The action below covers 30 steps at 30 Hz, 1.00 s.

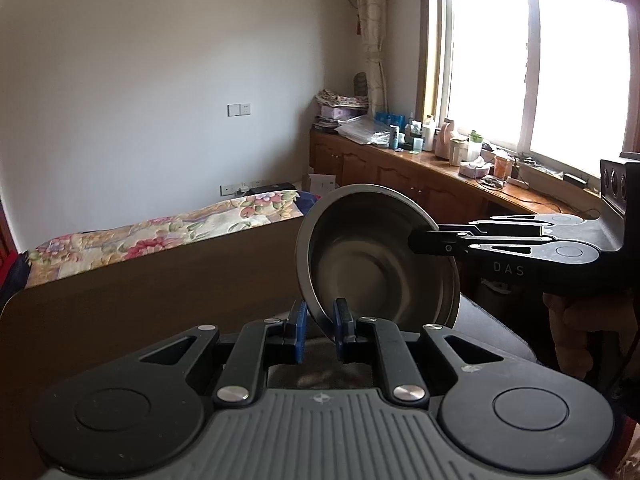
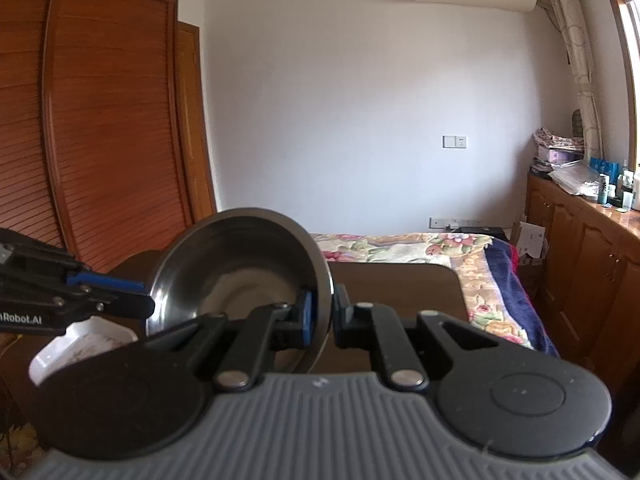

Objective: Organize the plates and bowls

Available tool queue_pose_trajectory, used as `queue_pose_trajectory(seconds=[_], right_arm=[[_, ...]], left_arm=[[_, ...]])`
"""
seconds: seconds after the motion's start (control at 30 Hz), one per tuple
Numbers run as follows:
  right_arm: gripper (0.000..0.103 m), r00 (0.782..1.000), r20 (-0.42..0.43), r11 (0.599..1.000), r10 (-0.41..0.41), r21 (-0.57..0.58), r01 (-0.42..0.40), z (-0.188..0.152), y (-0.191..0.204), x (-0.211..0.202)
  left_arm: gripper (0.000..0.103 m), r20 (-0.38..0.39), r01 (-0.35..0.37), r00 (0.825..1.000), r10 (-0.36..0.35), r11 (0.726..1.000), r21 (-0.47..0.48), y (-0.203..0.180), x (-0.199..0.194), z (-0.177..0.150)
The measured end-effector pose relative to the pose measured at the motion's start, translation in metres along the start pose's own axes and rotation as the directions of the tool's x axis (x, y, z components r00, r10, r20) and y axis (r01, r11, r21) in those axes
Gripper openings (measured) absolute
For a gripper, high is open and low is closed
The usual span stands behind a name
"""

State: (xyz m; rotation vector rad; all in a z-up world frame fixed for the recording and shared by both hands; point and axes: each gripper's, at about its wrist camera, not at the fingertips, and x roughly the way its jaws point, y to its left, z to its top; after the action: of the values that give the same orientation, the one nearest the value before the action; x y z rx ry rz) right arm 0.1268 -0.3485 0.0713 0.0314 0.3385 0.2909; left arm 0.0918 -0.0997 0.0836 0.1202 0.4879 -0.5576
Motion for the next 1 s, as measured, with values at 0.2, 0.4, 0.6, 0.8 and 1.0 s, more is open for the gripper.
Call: queue_pose_trajectory(seconds=[0.2,0.4,0.6,0.8,1.0], right_arm=[[0.012,0.999,-0.010,0.999,0.036,-0.030,-0.037,-0.007,0.019,-0.006],[0.012,0.999,-0.008,0.997,0.045,-0.055,-0.046,-0.014,0.031,-0.008],[0.012,0.998,-0.028,0.998,0.057,-0.038,-0.058,-0.020,0.034,-0.002],[0.012,0.997,-0.045,0.997,0.064,-0.028,-0.065,-0.030,0.037,0.003],[0.012,0.996,-0.064,0.998,0.056,-0.038,-0.059,-0.037,0.042,0.009]], left_arm=[[0.044,0.021,-0.023,1.000,0.024,0.999,-0.023,0.006,-0.017,-0.018],[0.044,0.019,-0.037,0.999,0.038,0.999,-0.032,0.009,-0.015,-0.030],[0.044,0.008,-0.044,0.999,0.045,0.997,-0.063,0.013,-0.007,-0.036],[0.044,-0.013,-0.059,0.998,0.059,0.995,-0.080,0.015,0.002,-0.043],[0.044,-0.044,-0.062,0.997,0.058,0.994,-0.093,0.016,0.009,-0.052]])
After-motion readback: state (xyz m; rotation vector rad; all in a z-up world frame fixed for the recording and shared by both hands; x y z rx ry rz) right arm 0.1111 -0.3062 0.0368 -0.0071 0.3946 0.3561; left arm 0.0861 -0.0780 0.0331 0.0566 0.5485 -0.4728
